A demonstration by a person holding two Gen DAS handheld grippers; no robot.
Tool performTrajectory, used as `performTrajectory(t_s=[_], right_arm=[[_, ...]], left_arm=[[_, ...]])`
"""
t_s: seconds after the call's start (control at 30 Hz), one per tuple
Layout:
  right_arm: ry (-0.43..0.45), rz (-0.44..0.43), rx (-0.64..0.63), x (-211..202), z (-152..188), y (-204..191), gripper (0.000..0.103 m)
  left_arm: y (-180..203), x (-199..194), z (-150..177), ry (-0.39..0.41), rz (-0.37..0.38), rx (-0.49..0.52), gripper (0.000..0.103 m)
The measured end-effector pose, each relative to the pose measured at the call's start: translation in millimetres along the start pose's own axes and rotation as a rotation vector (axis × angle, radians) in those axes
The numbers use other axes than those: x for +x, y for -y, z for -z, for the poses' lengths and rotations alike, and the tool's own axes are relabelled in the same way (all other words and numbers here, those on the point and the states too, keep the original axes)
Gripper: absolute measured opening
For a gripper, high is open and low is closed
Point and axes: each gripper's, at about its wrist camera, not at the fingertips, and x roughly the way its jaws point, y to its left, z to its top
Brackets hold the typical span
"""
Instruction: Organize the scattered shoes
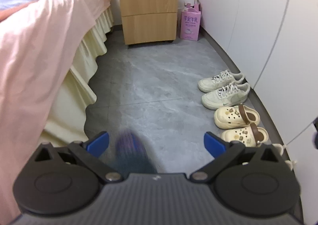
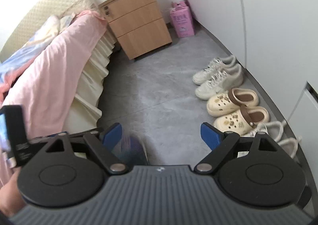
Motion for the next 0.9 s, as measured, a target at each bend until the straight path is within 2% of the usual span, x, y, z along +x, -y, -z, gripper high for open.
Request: performTrajectory(t_s=[0.2, 0.27, 0.33, 0.43, 0.5, 0.57, 0.6, 0.77, 0.8, 0.9], right_arm=[[0.013, -0.037, -0.003, -3, 9, 7, 0.088], [0.030, -0.047, -0.024, -5, 12, 10, 0.088], [0.039, -0.042, -0.077, -10, 16, 12, 0.088], [0.053, -0.011, -0.159, -13, 21, 12, 0.088], [0.056, -0.013, -0.156, -17, 24, 16, 0.088], [0.058, -0.026, -0.135, -23, 27, 17, 0.088], [0.060, -0.045, -0.121, -28, 30, 15, 0.088], [0.062, -0.125, -0.075, -57, 55, 4, 0.088], [0.059, -0.136, -0.071, -64, 63, 2, 0.088], [0.033, -0.144, -0.074, -78, 84, -3, 0.088]], left_arm=[[5, -12, 5, -0.042, 0.067, -0.054, 0.103], [2, -19, 10, 0.008, 0.062, -0.063, 0.103], [1, -27, 14, 0.033, 0.022, -0.053, 0.103], [-2, -35, 23, 0.026, 0.034, -0.069, 0.103], [-6, -38, 33, 0.013, 0.041, -0.068, 0.103], [-8, -41, 42, 0.009, 0.013, -0.060, 0.103], [-12, -45, 53, 0.004, -0.018, -0.064, 0.103], [-25, -68, 96, -0.026, -0.010, -0.117, 0.103], [-28, -70, 98, -0.024, -0.010, -0.116, 0.103], [-27, -91, 136, -0.007, -0.037, -0.091, 0.103]])
